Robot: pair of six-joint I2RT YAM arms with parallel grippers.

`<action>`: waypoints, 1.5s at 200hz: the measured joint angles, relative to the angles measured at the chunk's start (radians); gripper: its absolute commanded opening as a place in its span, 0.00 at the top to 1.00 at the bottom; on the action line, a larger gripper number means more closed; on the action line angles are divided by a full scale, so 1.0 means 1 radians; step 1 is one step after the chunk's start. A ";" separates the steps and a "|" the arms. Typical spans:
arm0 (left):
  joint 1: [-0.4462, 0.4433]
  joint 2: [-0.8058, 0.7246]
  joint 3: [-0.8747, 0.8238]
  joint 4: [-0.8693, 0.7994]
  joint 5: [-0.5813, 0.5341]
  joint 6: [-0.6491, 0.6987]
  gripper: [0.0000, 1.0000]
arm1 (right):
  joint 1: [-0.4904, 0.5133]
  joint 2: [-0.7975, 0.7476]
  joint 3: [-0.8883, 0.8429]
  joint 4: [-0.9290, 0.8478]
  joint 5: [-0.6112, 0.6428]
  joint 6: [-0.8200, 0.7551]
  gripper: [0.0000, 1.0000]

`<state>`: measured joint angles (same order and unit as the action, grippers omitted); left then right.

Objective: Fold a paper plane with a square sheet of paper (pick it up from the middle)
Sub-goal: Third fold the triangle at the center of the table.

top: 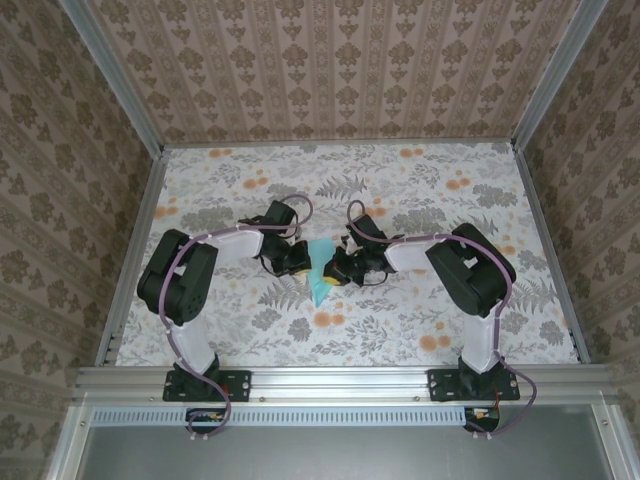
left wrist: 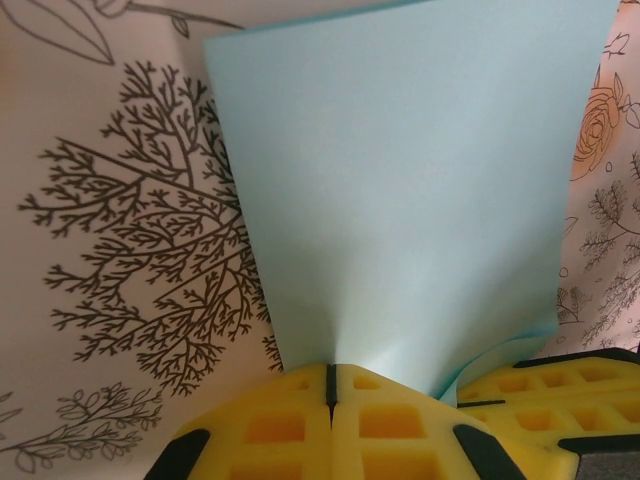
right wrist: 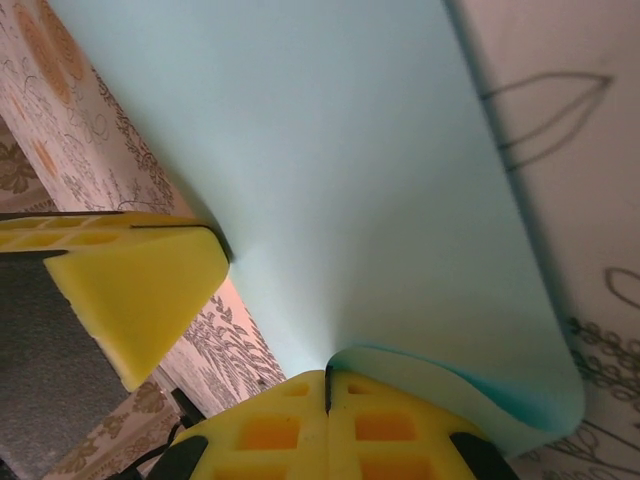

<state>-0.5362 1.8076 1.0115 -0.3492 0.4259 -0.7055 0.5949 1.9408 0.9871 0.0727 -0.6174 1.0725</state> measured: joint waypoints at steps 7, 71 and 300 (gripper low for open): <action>0.000 0.001 0.000 0.000 0.000 0.000 1.00 | 0.000 0.003 0.003 0.000 0.000 -0.002 1.00; 0.000 0.009 0.010 -0.007 0.001 0.000 1.00 | 0.000 0.013 0.021 -0.012 -0.011 -0.031 0.99; 0.000 0.011 0.011 -0.006 0.002 0.000 1.00 | 0.000 0.043 0.053 -0.029 -0.049 -0.084 0.99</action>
<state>-0.5365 1.8187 1.0225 -0.3557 0.4274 -0.7055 0.5949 1.9839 1.0401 0.0433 -0.6662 0.9882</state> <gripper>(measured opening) 0.044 0.048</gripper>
